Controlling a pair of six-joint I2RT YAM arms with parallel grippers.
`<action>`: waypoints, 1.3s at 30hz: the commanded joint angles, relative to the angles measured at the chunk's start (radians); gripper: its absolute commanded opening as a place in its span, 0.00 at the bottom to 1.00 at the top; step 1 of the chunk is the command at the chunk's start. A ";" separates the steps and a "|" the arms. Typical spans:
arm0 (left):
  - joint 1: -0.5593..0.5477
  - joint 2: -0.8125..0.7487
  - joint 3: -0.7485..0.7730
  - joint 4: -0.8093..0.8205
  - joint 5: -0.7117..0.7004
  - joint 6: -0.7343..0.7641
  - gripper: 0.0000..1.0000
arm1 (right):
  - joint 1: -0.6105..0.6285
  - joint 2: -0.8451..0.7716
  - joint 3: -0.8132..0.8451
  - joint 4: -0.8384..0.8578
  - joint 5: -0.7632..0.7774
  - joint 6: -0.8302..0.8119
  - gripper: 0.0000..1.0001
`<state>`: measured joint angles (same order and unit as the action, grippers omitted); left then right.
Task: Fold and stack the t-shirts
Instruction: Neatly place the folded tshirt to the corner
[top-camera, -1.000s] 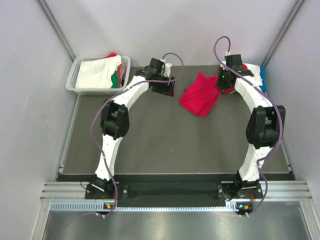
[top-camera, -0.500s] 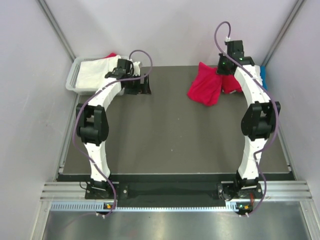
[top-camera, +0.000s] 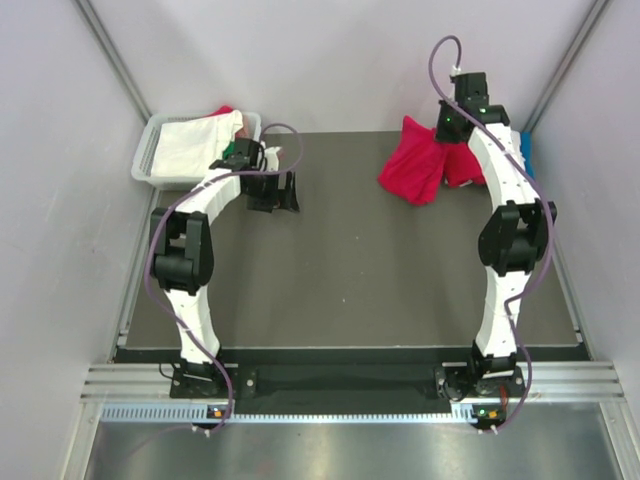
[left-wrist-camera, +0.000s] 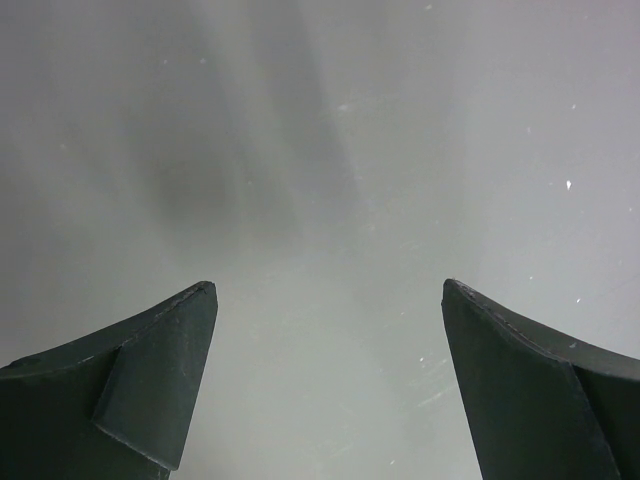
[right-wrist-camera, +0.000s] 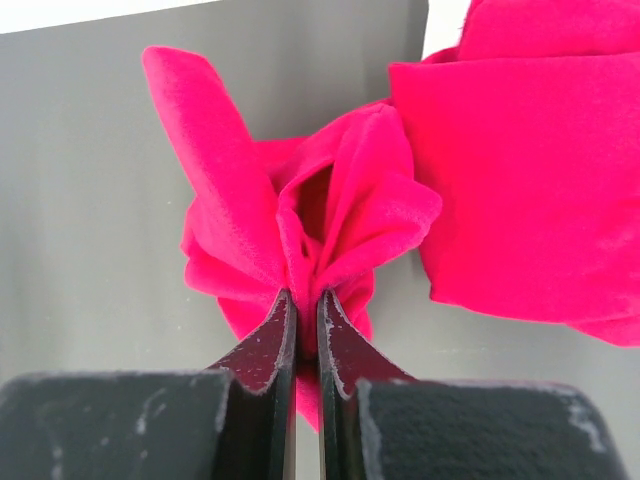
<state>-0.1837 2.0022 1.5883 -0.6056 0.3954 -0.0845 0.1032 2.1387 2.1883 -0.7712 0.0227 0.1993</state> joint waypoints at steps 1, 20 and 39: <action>0.007 -0.068 -0.016 0.006 0.043 0.014 0.98 | -0.066 -0.045 0.141 0.062 0.000 0.012 0.00; 0.007 -0.092 -0.160 0.055 0.048 0.020 0.98 | -0.278 -0.085 0.088 0.118 0.123 0.100 0.00; 0.006 -0.092 -0.198 0.069 0.071 0.011 0.98 | -0.332 -0.120 0.093 0.184 0.323 0.163 0.00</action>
<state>-0.1768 1.9656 1.3956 -0.5777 0.4385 -0.0765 -0.1978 2.1208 2.3123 -0.6868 0.2417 0.3637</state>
